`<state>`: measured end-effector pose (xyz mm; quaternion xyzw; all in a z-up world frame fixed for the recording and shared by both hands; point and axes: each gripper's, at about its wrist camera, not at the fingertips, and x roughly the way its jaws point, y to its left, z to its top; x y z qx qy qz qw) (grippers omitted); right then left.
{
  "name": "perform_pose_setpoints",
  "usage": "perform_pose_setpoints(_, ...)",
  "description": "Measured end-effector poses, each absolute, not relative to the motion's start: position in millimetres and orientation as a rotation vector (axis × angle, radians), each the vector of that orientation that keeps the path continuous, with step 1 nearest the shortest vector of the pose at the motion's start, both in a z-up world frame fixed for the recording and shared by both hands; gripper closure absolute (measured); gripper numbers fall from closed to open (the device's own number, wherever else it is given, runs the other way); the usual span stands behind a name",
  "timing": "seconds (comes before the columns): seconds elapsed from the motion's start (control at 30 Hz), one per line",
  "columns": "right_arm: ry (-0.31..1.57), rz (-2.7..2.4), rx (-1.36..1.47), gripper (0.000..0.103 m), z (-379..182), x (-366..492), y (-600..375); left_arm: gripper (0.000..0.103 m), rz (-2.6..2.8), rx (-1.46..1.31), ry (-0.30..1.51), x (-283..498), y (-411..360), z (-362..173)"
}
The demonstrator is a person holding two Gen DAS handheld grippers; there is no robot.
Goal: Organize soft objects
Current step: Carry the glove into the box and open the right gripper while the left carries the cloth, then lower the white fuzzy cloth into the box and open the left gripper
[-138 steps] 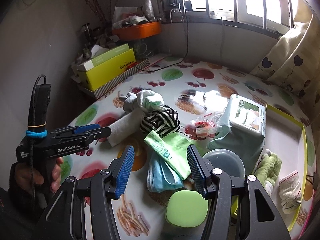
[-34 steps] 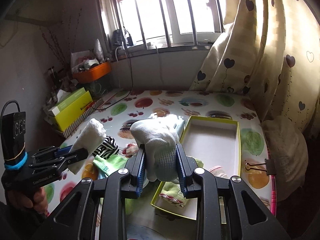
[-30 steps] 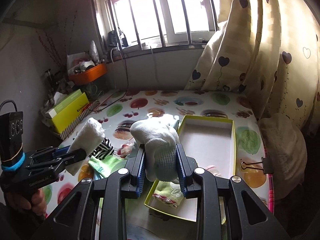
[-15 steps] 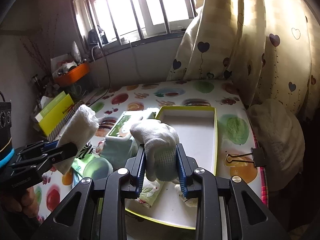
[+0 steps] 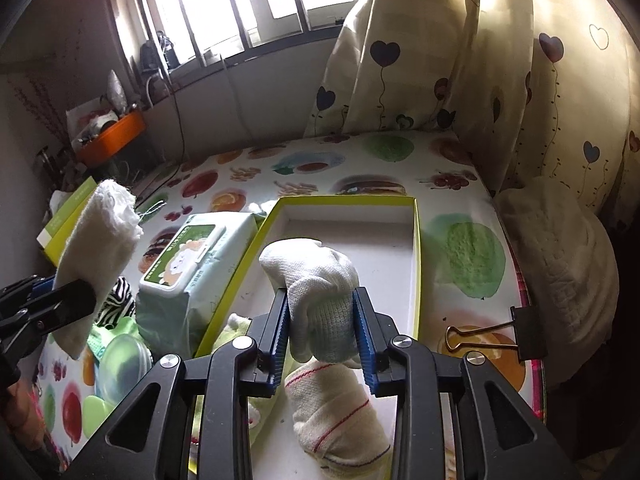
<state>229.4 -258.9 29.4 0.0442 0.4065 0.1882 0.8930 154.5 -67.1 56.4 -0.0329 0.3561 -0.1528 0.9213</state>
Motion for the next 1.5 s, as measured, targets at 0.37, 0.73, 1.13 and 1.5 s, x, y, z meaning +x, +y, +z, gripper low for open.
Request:
perform_pose_setpoints(0.37, 0.996, 0.432, 0.034, 0.061, -10.7, 233.0, -241.3, 0.073, -0.306, -0.066, 0.761, 166.5, -69.4, 47.1)
perform_pose_setpoints(0.73, 1.031, 0.558, -0.067, 0.054, -15.4, 181.8, -240.6, 0.073, -0.317, -0.058, 0.781, 163.5, -76.6, 44.2)
perform_pose_setpoints(1.13, 1.029, 0.585, -0.092, 0.044, -10.2, 159.5, -248.4, 0.073, -0.332, -0.063, 0.836, 183.9, -92.1, 35.9)
perform_pose_setpoints(1.5, 0.872, 0.509, 0.044, 0.041, 27.2, 160.4, -284.6, 0.059, -0.373, -0.071, 0.939, 221.8, -112.5, 12.3)
